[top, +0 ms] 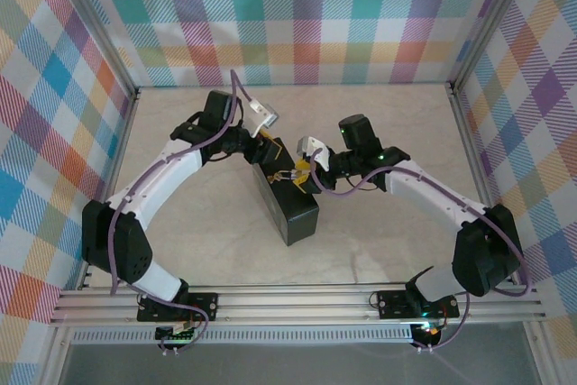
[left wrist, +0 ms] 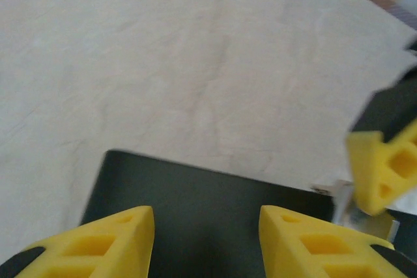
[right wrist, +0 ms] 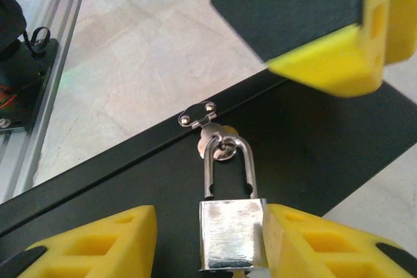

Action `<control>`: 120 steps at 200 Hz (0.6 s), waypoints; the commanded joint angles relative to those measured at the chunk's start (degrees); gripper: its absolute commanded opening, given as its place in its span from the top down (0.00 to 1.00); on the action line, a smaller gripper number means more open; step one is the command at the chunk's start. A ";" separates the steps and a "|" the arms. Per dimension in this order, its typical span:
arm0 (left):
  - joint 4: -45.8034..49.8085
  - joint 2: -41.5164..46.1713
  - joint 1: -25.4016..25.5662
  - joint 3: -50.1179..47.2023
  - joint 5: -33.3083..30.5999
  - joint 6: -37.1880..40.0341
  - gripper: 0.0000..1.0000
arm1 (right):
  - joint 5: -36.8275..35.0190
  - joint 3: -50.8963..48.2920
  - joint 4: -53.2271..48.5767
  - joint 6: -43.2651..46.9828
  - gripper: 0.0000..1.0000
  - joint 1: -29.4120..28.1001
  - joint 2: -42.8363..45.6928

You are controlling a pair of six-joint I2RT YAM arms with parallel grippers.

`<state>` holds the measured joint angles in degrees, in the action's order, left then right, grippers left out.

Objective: Unlock a padlock with a key

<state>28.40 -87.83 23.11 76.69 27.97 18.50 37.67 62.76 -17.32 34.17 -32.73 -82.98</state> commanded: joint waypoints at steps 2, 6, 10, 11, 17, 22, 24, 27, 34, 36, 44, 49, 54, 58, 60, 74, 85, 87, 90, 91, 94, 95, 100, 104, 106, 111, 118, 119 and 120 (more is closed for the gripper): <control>-2.03 4.18 -0.60 -2.18 -11.90 -10.65 0.55 | 3.12 1.63 -3.23 3.18 0.54 -0.32 -1.13; -2.04 4.59 -0.69 -2.65 -12.95 -11.37 0.55 | 2.87 1.46 -2.95 3.26 0.54 -0.31 -1.17; -1.96 4.97 -0.81 -3.03 -13.65 -12.06 0.55 | 2.77 1.35 -2.84 3.27 0.54 -0.32 -1.35; -2.00 5.09 -0.84 -3.12 -13.82 -12.21 0.55 | 2.72 1.33 -2.78 3.31 0.54 -0.32 -1.37; -2.23 5.74 -0.96 -3.77 -14.79 -13.32 0.55 | 2.46 1.23 -2.70 3.36 0.54 -0.32 -1.66; -2.53 6.24 -1.00 -4.34 -15.47 -14.07 0.55 | 2.13 1.22 -2.50 3.41 0.54 -0.27 -1.95; -2.66 6.44 -1.04 -4.52 -15.59 -14.27 0.55 | 2.03 1.22 -2.42 3.37 0.54 -0.31 -1.99; -2.85 6.76 -1.05 -4.91 -15.77 -14.53 0.55 | 1.87 1.22 -2.25 3.36 0.54 -0.31 -2.12; -3.24 7.35 -1.05 -5.61 -16.13 -15.13 0.55 | 1.66 1.31 -1.95 3.36 0.54 -0.31 -2.64; -3.37 7.51 -1.05 -5.77 -16.28 -15.31 0.55 | 1.58 1.35 -1.91 3.29 0.54 -0.31 -2.74; -3.57 8.08 -1.05 -6.41 -16.62 -15.72 0.55 | 1.38 1.33 -1.33 3.03 0.54 -0.32 -3.04; -3.62 8.34 -1.05 -6.77 -16.63 -15.74 0.55 | 1.35 1.43 -1.11 3.01 0.54 -0.32 -3.21; -3.54 8.46 -1.05 -7.02 -16.78 -15.78 0.55 | 1.35 1.52 -1.13 3.00 0.54 -0.32 -3.34; -3.46 8.55 -1.05 -7.19 -17.08 -15.82 0.55 | 1.35 1.57 -1.14 3.04 0.54 -0.29 -3.49; -3.43 8.55 -1.05 -7.24 -17.18 -15.85 0.56 | 1.31 1.68 -1.14 3.01 0.54 -0.27 -3.50; -3.40 8.81 -1.05 -7.92 -17.37 -15.78 0.56 | 0.39 1.50 -0.26 2.92 0.54 -0.27 -3.21; -3.51 8.82 -1.05 -8.38 -17.36 -15.82 0.56 | -0.57 1.15 0.82 2.83 0.53 -0.23 -2.63; -3.52 8.80 -1.05 -8.46 -17.38 -15.85 0.56 | -0.69 1.07 0.96 2.94 0.52 -0.21 -2.56; -3.53 8.82 -1.05 -8.52 -17.22 -15.91 0.56 | -0.89 1.05 1.14 3.00 0.52 -0.23 -2.41; -3.53 8.82 -1.05 -8.55 -17.14 -15.89 0.56 | -1.00 1.05 1.19 3.00 0.51 -0.23 -2.43; -3.53 8.77 -1.05 -8.64 -17.01 -15.91 0.56 | -1.15 1.13 1.21 3.00 0.51 -0.23 -2.40; -3.57 8.80 -1.05 -8.69 -17.00 -15.84 0.56 | -1.17 1.13 1.22 3.00 0.51 -0.23 -2.38; -3.68 8.74 -1.05 -8.81 -16.89 -15.96 0.56 | -1.37 1.21 1.15 3.21 0.51 -0.16 -2.34; -3.78 8.80 -1.05 -8.94 -17.00 -16.11 0.57 | -1.50 1.38 0.95 3.41 0.51 -0.22 -2.43; -3.90 8.79 -1.05 -9.04 -16.94 -16.19 0.57 | -1.56 1.48 0.79 3.50 0.51 -0.21 -2.42; -4.00 8.82 -1.05 -9.13 -16.89 -16.22 0.57 | -1.63 1.68 0.60 3.72 0.50 -0.23 -2.61; -4.14 8.88 -1.05 -9.35 -16.66 -16.21 0.57 | -1.87 1.88 0.44 3.76 0.50 -0.23 -2.86; -4.14 8.89 -1.05 -9.35 -16.65 -16.17 0.57 | -1.93 1.90 0.44 3.78 0.50 -0.23 -2.83; -4.14 8.90 -1.05 -9.36 -16.64 -16.19 0.57 | -1.96 1.91 0.45 3.79 0.50 -0.23 -2.86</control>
<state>25.65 -80.36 22.35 68.23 11.70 3.60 36.95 63.66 -15.75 35.90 -32.73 -85.14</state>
